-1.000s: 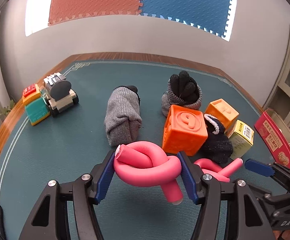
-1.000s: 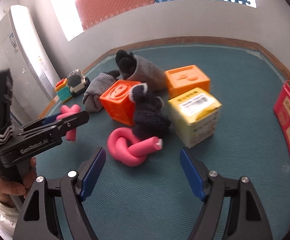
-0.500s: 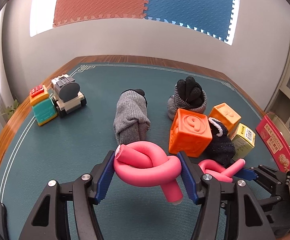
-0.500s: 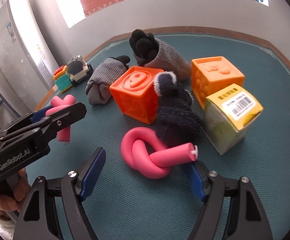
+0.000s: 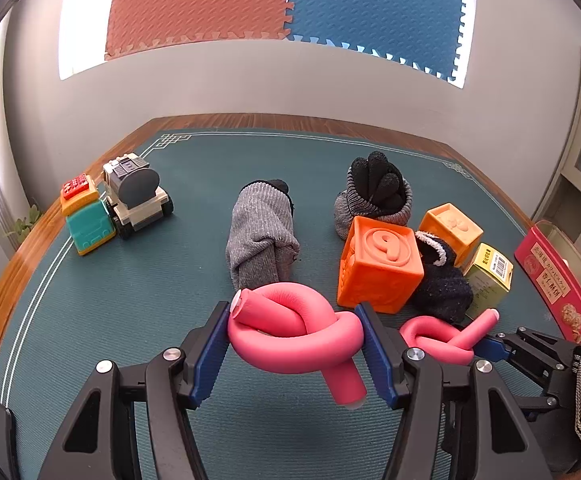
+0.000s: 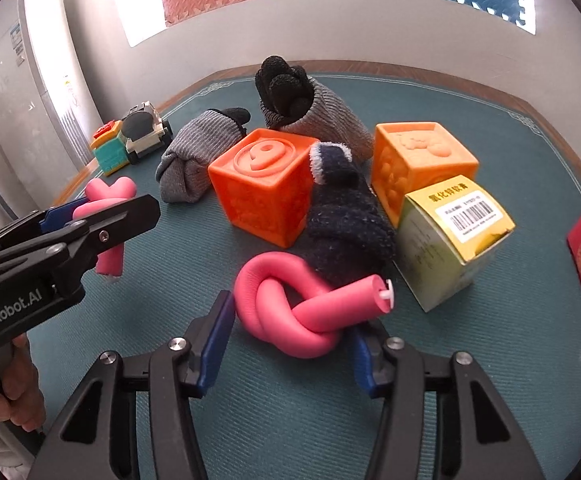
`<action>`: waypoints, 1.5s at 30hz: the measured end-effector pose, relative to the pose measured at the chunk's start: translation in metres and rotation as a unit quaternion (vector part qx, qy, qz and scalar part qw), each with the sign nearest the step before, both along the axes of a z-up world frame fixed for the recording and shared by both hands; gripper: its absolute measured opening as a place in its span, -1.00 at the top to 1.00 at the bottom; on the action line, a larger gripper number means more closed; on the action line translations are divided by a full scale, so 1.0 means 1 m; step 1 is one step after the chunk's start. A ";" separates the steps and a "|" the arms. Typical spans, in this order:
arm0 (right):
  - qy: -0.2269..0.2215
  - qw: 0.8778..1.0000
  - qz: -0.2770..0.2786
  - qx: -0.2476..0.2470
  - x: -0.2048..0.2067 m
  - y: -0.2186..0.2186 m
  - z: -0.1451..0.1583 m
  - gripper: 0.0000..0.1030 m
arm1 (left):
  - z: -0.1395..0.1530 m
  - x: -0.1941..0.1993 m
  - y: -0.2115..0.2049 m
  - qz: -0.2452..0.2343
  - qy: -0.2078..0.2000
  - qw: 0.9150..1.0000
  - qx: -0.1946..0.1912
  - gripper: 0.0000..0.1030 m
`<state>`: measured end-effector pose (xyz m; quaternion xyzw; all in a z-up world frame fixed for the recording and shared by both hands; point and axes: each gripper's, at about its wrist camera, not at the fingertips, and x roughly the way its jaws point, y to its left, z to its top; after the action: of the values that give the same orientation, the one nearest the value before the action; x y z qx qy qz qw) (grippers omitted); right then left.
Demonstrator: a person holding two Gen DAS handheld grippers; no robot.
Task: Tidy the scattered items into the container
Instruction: 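Take the pink tube with right tool while left tool grasps another pink tube, then carry both pink tubes to the red tin and open both tools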
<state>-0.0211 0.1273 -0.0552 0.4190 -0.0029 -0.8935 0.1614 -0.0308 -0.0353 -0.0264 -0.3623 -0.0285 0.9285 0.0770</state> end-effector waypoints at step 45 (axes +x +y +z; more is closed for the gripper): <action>0.078 0.983 -0.131 -0.098 0.062 0.122 0.033 -0.10 | -0.002 0.024 0.106 -0.065 -0.002 0.997 -0.032 -0.24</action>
<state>0.0410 0.2488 -0.0218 0.3259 -0.1322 -0.9325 0.0828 -0.0064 0.0711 -0.0281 -0.3678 0.0247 0.9211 0.1250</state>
